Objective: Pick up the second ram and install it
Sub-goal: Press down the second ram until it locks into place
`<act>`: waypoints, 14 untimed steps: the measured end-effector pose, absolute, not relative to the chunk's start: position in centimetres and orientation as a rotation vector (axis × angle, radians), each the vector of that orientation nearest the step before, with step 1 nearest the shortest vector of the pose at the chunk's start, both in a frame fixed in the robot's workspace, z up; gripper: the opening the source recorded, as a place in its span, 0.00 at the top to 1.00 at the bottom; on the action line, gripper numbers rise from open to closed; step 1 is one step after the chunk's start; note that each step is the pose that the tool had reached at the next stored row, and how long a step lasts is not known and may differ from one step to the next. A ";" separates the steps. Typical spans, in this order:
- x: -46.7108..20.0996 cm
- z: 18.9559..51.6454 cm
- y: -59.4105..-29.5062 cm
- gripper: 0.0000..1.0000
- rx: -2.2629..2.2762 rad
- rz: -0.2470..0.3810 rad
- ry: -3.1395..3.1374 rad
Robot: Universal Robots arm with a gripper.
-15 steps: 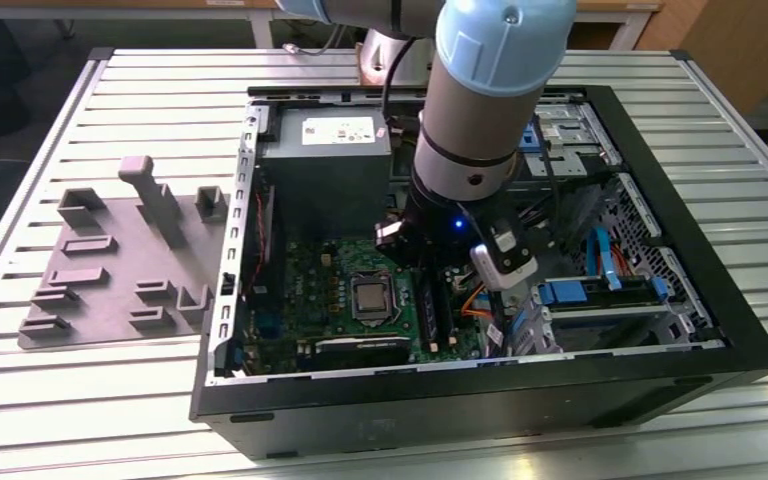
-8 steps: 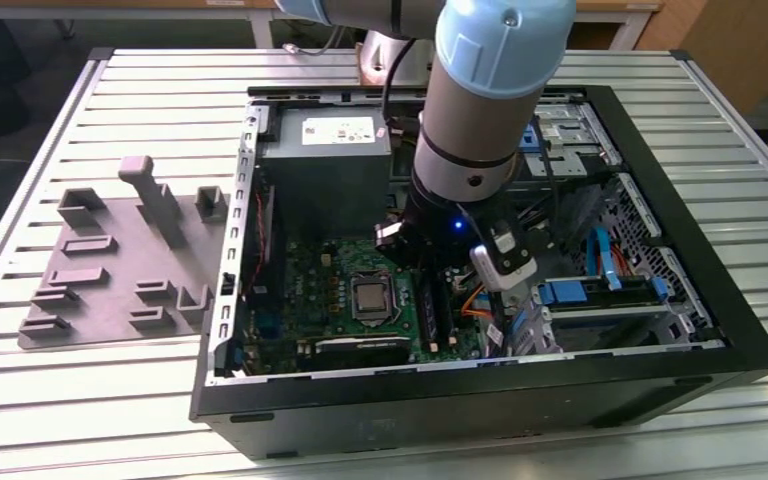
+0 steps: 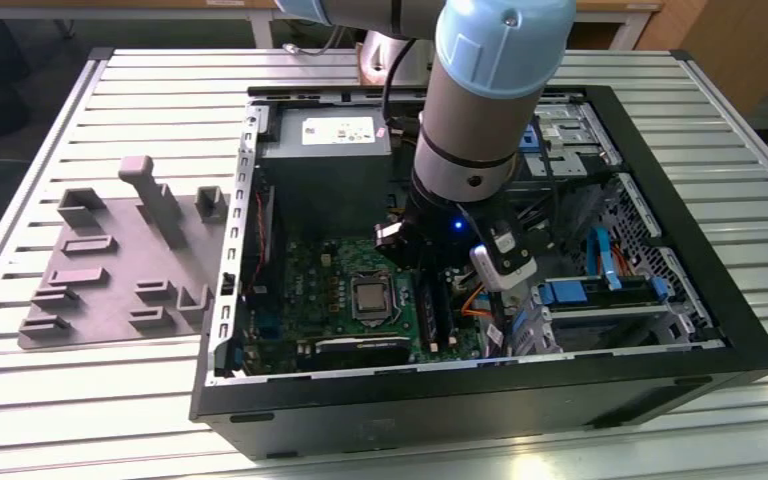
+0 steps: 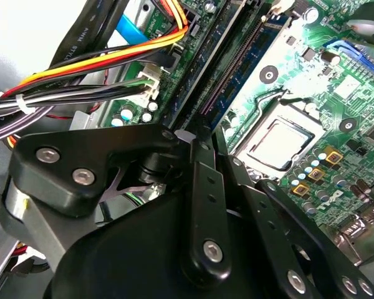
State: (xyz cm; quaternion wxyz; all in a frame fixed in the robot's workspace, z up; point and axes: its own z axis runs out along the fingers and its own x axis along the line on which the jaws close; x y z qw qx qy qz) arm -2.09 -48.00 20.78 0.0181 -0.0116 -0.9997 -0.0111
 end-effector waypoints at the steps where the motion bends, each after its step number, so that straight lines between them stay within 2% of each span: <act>1: -2.1 20.8 -48.0 0.86 -0.036 -0.035 -3.105; 3: -2.1 20.8 -48.0 0.85 -0.036 -0.035 -3.105; 4: -2.1 20.8 -48.0 0.78 -0.036 -0.035 -3.105; 9: -2.1 21.0 -48.0 0.78 -0.036 -0.035 -3.105; 14: -2.1 22.6 -48.0 0.78 -0.036 -0.034 -3.105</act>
